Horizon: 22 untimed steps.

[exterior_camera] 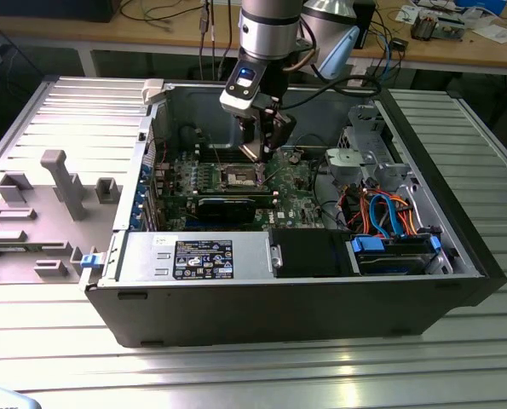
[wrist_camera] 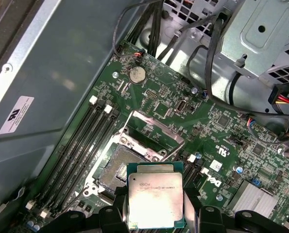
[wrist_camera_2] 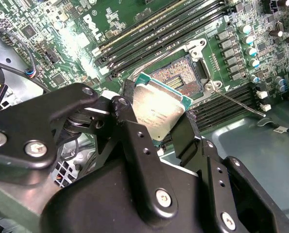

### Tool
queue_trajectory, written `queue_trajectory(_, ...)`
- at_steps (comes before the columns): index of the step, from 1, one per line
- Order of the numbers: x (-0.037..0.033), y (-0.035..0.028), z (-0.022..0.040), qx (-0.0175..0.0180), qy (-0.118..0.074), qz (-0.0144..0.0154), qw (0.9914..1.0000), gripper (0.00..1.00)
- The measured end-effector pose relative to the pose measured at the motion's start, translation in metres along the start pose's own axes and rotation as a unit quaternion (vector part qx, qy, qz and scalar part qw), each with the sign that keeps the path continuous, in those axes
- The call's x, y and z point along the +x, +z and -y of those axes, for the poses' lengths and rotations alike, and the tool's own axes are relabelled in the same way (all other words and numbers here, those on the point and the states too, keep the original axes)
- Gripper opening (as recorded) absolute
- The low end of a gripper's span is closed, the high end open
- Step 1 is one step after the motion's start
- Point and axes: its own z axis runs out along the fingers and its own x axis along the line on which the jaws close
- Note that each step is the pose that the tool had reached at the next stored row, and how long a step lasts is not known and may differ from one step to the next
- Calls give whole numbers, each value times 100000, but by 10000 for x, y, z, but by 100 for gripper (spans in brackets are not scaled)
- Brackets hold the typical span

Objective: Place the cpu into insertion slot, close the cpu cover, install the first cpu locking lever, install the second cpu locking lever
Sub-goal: 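Place the cpu into insertion slot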

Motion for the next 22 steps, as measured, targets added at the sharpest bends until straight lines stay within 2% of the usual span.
queue_trajectory(22,0,13,0,84,1471,58,99989,55)
